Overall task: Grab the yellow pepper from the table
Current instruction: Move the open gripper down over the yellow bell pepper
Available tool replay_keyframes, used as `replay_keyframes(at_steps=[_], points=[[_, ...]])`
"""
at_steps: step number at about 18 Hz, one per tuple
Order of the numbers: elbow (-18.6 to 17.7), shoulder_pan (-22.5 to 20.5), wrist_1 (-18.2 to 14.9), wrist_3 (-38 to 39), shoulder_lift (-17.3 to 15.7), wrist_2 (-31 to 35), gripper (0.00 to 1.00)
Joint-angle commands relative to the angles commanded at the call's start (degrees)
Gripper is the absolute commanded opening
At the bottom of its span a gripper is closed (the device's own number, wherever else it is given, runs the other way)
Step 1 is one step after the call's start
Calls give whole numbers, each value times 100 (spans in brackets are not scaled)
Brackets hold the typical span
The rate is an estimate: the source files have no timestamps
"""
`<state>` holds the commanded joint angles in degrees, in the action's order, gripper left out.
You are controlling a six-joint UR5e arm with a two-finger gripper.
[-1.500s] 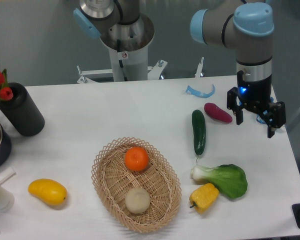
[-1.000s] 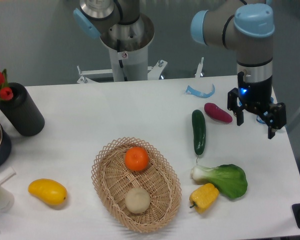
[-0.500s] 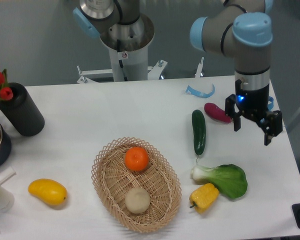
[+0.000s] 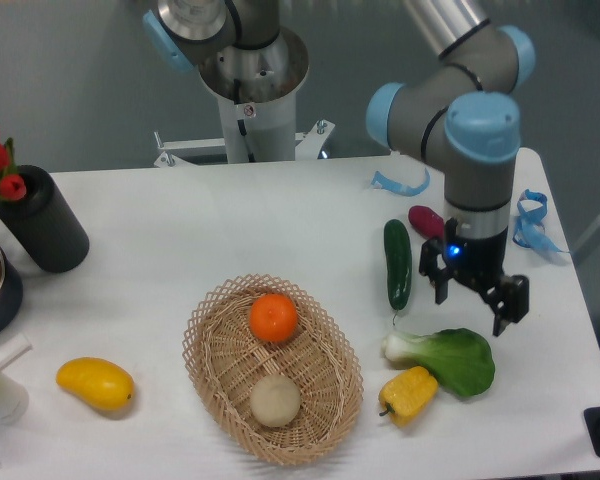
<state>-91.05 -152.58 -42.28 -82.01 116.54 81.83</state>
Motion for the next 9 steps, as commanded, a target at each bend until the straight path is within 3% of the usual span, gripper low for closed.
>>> replay_keyframes(at_steps=[9], points=[[422,272,26,518,632,-9,100]])
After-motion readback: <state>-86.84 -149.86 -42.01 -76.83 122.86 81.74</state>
